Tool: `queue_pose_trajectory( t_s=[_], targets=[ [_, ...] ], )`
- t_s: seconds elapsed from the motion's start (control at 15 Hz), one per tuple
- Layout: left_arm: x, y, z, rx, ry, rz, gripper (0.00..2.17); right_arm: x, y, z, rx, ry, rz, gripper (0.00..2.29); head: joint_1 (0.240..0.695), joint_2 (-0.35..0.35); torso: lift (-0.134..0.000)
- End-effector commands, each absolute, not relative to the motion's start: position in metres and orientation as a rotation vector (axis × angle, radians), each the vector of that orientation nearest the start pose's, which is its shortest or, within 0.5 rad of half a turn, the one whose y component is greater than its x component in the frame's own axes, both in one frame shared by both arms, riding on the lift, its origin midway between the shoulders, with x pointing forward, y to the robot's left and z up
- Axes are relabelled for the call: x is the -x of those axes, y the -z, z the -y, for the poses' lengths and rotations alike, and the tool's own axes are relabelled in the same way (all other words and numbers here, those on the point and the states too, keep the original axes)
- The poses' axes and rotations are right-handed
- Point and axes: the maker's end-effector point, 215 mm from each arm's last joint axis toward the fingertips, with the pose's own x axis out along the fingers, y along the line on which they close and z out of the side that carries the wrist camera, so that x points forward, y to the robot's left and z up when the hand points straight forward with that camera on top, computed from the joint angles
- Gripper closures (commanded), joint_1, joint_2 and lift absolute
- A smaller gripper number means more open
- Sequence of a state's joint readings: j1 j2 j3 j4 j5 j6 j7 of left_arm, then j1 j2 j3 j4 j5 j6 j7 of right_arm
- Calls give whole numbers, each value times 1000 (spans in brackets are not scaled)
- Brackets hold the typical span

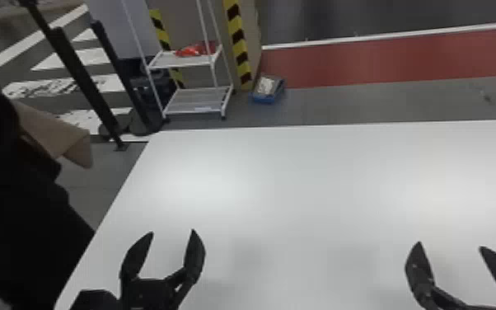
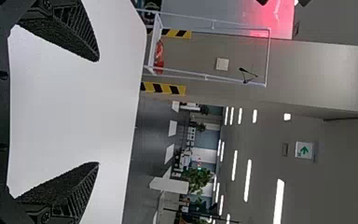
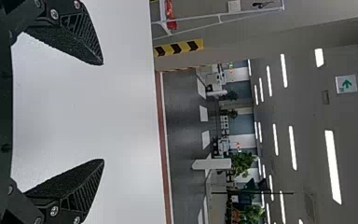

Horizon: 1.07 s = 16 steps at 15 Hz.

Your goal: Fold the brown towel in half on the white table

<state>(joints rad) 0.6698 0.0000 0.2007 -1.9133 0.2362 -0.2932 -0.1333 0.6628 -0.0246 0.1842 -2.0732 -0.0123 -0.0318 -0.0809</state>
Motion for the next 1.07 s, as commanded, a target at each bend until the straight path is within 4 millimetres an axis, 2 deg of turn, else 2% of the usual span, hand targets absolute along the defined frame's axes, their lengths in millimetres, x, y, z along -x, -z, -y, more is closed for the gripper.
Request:
queue_pose_trajectory(
  t_s=[0.0,1.0],
  targets=[
    [-370,386,-322,114,-92,-10,83,-384,381,148,-88,-83,-139,151,695,269,-126],
    [-369,388,-323,115,-90,-12,83,-382,385,146,-94,-81,-145,151,695,264,-126]
  ],
)
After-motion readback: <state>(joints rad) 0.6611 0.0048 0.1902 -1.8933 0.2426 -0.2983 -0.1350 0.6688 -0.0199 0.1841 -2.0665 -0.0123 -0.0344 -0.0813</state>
